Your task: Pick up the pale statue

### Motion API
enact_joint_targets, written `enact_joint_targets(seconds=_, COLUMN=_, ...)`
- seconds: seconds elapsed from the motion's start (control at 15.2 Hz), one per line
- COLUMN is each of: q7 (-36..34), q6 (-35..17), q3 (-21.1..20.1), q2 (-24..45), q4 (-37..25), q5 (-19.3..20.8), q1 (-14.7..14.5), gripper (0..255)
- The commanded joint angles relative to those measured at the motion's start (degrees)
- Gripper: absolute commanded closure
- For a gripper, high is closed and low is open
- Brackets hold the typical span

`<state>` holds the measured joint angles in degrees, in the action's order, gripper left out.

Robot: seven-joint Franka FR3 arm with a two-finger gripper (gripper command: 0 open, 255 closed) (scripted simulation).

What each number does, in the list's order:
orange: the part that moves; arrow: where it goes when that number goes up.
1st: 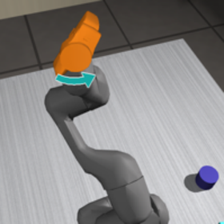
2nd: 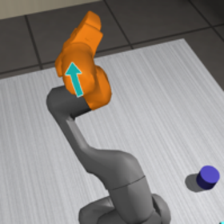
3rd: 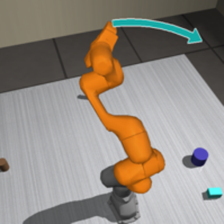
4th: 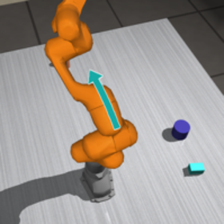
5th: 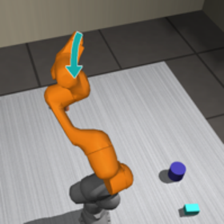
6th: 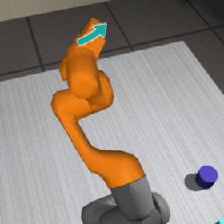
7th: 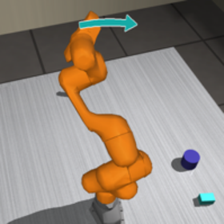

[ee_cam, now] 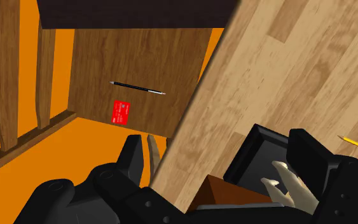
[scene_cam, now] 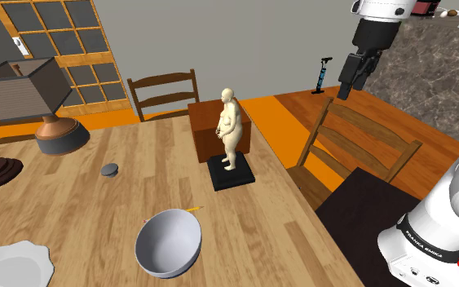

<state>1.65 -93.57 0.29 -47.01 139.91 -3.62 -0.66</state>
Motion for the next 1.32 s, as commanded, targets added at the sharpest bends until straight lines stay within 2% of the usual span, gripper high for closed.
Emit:
enact_joint_targets(seconds=0.0, q7=0.0, q6=0.0, q3=0.0, q2=0.0, q4=0.0, q5=0.0, q1=0.0, gripper=0)
enact_joint_targets(seconds=0.33, q7=-4.5, q6=-3.1, q3=-5.0, q2=10.1, q4=-7.2, q5=-1.0, q1=-1.3, gripper=0)
enact_joint_targets(seconds=0.66, q7=-9.2, q6=-4.7, q3=-9.7, q2=20.7, q4=-16.0, q5=-0.3, q1=-2.0, gripper=0)
enact_joint_targets(seconds=1.25, q7=-18.8, q6=-3.1, q3=-17.1, q2=41.2, q4=-36.6, q5=5.6, q1=-3.4, gripper=0)
